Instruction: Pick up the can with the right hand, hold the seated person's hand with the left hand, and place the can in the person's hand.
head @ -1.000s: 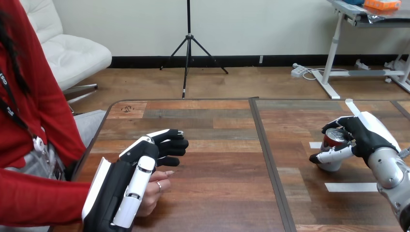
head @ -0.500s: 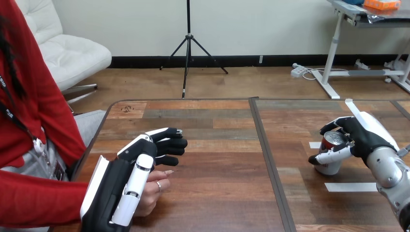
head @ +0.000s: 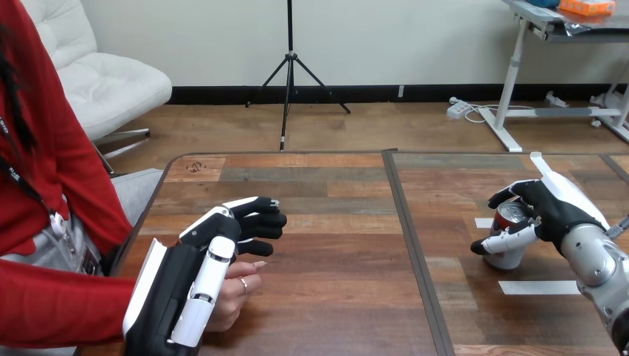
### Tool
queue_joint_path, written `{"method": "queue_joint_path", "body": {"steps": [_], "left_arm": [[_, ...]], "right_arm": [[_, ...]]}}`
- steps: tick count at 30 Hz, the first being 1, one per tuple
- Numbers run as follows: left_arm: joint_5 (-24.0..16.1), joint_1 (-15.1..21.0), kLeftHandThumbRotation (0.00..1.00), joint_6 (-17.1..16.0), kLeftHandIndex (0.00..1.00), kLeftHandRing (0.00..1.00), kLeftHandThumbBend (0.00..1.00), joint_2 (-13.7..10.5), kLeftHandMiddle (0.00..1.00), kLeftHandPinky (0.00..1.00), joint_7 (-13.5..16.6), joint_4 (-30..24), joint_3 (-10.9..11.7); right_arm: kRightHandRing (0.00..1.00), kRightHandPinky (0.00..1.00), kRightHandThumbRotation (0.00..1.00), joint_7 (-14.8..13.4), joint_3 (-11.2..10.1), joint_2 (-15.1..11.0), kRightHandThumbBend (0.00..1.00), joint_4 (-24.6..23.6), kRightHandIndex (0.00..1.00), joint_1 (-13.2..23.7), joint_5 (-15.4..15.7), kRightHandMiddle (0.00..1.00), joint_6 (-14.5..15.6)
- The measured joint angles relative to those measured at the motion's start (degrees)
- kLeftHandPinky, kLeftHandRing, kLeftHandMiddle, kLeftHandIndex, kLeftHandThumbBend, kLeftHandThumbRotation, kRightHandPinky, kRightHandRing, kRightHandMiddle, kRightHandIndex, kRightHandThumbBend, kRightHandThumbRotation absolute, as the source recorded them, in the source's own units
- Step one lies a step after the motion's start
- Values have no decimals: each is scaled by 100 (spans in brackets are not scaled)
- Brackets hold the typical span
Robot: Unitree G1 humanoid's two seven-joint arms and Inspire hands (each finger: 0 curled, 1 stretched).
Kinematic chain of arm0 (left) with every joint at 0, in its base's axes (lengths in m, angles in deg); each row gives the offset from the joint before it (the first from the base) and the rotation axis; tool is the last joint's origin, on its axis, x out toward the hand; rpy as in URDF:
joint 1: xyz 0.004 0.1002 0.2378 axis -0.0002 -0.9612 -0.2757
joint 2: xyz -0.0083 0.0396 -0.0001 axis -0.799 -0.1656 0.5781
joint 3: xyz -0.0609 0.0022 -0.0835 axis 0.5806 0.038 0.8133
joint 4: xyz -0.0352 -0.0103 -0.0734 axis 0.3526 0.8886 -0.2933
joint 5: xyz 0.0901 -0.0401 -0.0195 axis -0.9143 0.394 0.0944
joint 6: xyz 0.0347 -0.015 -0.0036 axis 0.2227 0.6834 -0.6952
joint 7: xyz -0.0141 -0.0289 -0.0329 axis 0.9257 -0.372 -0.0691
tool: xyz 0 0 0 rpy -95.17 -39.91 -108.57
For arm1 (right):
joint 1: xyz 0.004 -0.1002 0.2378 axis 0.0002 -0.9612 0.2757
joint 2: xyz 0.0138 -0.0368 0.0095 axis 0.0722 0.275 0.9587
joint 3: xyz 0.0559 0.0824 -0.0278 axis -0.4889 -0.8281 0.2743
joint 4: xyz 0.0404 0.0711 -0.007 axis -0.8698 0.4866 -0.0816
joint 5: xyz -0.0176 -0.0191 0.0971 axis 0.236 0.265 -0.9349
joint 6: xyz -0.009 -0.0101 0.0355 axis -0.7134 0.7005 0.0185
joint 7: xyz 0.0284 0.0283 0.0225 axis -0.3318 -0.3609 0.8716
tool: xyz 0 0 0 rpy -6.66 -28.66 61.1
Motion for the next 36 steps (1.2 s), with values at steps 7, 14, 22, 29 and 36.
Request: {"method": "queue_joint_path", "body": {"steps": [7, 14, 22, 29, 36], "left_arm": [[-2, 3, 100, -16, 70, 69, 25, -1, 69, 62, 0, 29, 1], [-2, 6, 100, -29, 69, 69, 24, -1, 69, 61, 1, 44, 3], [-3, 15, 100, -31, 69, 69, 24, -1, 69, 61, 1, 45, 3], [-8, 41, 100, -34, 69, 68, 23, -1, 68, 60, 11, 51, 5], [-7, 58, 100, -53, 68, 68, 23, -2, 68, 60, 11, 65, 5]], "right_arm": [[69, 61, 16, 75, 18, -2, 94, 0, 73, 19, 12, 73, 125], [70, 62, 17, 155, 16, -12, 94, 0, 74, 41, 5, 74, 177], [72, 64, 19, 266, 15, -30, 93, 0, 76, 82, 2, 76, 220], [74, 66, 19, 357, 15, -48, 93, 0, 78, 112, 3, 78, 254], [75, 67, 19, 435, 16, -76, 93, 0, 80, 128, 3, 79, 282]]}}
